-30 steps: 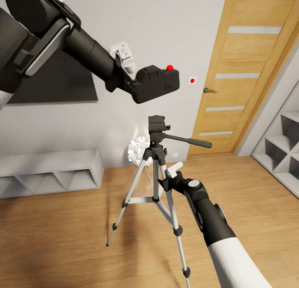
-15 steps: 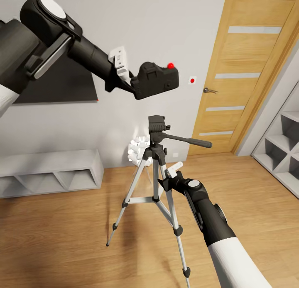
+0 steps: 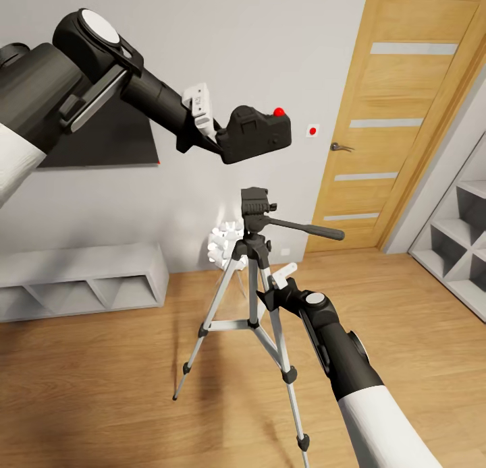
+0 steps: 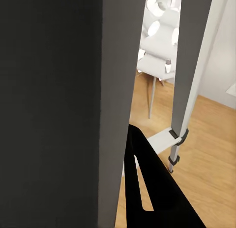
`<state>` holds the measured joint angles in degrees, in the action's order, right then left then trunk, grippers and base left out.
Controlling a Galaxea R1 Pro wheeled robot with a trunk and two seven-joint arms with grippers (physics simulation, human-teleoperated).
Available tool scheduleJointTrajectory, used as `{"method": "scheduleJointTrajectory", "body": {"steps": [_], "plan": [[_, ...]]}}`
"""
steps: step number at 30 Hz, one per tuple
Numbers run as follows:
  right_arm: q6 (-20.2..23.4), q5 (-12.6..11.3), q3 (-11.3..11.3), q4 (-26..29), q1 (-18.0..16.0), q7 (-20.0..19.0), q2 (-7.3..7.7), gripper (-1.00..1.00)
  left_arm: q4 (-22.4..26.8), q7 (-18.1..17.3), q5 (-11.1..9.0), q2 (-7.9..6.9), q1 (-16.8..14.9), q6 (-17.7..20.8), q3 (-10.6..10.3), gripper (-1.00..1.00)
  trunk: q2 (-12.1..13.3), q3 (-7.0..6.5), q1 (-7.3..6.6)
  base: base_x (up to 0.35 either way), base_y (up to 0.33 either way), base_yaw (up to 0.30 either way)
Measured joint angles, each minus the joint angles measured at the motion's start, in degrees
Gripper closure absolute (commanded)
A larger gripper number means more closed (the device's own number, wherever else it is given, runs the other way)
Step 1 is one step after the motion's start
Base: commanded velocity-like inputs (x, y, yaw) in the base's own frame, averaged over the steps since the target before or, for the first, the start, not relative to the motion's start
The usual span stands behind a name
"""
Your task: Attach the digital camera to the camera tripod in the bedroom.
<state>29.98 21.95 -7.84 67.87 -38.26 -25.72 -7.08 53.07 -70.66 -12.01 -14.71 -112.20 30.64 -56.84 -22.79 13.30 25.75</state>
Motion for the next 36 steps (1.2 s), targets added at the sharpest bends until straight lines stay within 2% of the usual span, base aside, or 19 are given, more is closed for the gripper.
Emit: {"method": "scheduleJointTrajectory", "body": {"steps": [7, 13, 18, 19, 23, 25, 30, 36], "plan": [[0.04, -0.06, -0.01, 0.0, 0.0, 0.04, 0.01, 1.0, -0.34, -0.74, -0.46, 0.39, 0.08, -0.22, 0.02, 1.0, 0.0, 0.0, 0.0, 0.0, 0.0, 0.0], [0.01, -0.04, 0.0, -0.01, -0.01, 0.07, 0.0, 1.0, -1.37, -0.81, -0.68, 0.44, 1.34, -0.31, -0.01, 1.0, 0.0, 0.0, 0.0, 0.0, 0.0, 0.0], [-0.09, -0.09, 0.01, -0.26, -0.03, 0.14, 0.0, 1.0, -3.7, -0.81, -0.6, 0.43, 2.9, -2.61, 0.04, 1.0, -0.02, -0.01, -0.01, 0.0, 0.0, 0.0], [0.41, -1.06, 0.02, -0.33, -0.01, 0.01, 0.3, 1.0, -4.02, -1.05, -0.33, 0.76, 3.23, -2.8, -0.09, 1.0, -0.01, -0.01, -0.01, 0.0, 0.0, 0.0], [0.77, -0.91, 0.07, -0.4, -0.01, 0.05, 0.2, 1.0, -4.67, -2.0, 0.76, 1.69, 3.92, -3.57, 0.01, 1.0, -0.01, -0.01, -0.01, 0.0, 0.0, 0.0], [0.61, -0.25, 0.14, -0.48, -0.01, 0.17, 0.06, 1.0, -4.04, -2.47, 1.38, 1.07, 3.65, -3.59, 0.02, 1.0, -0.02, -0.02, -0.01, 0.0, 0.0, 0.0], [1.08, -1.13, 0.08, -0.57, -0.01, 0.06, 0.35, 1.0, -2.64, -1.96, -0.31, 0.45, 3.41, -2.9, -0.05, 1.0, -0.01, -0.01, -0.01, 0.0, 0.0, 0.0], [1.14, -1.44, 0.07, -0.59, -0.01, 0.07, 0.41, 1.0, -0.89, -1.49, -0.51, 0.28, 3.37, -2.69, -0.16, 1.0, -0.01, -0.01, -0.01, 0.0, 0.0, 0.0]]}}
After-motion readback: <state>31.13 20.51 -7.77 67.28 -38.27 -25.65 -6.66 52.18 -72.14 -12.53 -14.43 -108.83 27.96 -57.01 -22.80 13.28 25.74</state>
